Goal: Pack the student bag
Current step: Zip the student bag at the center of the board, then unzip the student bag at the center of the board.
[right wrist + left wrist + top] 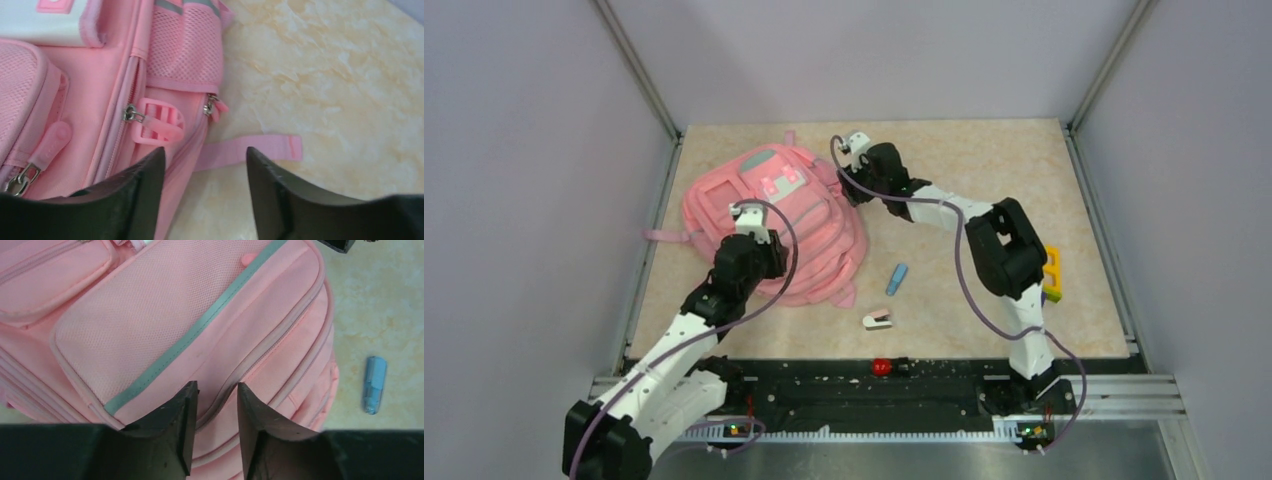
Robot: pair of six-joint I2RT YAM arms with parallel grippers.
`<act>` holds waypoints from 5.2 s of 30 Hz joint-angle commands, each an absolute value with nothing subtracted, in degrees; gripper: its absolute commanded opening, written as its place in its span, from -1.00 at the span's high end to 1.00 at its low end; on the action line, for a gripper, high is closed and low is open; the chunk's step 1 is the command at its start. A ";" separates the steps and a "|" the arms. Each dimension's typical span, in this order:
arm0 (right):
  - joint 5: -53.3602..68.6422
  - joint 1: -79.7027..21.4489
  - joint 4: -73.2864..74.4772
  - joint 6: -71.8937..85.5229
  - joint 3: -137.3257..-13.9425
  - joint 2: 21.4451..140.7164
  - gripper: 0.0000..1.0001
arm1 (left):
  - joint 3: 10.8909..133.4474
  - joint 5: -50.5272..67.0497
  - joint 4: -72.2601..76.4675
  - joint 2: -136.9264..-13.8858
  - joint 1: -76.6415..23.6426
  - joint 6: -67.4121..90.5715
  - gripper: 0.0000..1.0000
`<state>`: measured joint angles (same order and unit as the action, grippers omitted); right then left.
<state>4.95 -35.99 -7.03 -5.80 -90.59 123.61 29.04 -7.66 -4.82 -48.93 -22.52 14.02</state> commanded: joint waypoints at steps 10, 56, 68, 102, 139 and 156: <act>13.97 -33.73 7.26 7.87 -88.52 108.99 -0.50 | 38.23 -13.72 -20.96 -48.06 -17.79 31.95 -0.72; 13.26 -43.24 -2.92 24.57 -72.55 102.91 1.00 | 48.17 1.77 12.30 -89.13 -4.04 32.10 0.15; 6.99 -46.90 1.13 18.87 -73.65 100.93 0.54 | 61.84 5.05 12.65 -94.37 -4.04 23.98 -0.44; 27.05 -35.31 -2.13 -18.53 -70.55 103.10 -0.39 | 34.80 4.01 9.70 -65.82 -4.04 38.36 -0.53; 18.44 -38.61 7.19 -0.43 -70.84 103.30 1.00 | 45.96 22.92 26.47 -93.77 2.09 31.55 1.00; 9.13 -53.37 9.18 18.64 -70.34 100.12 1.00 | 36.64 5.66 32.08 -82.98 -2.42 38.91 1.00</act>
<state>5.78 -47.00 8.19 14.15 -69.76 102.69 37.56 10.63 27.14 -87.33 0.49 34.83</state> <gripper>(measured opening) 0.018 0.182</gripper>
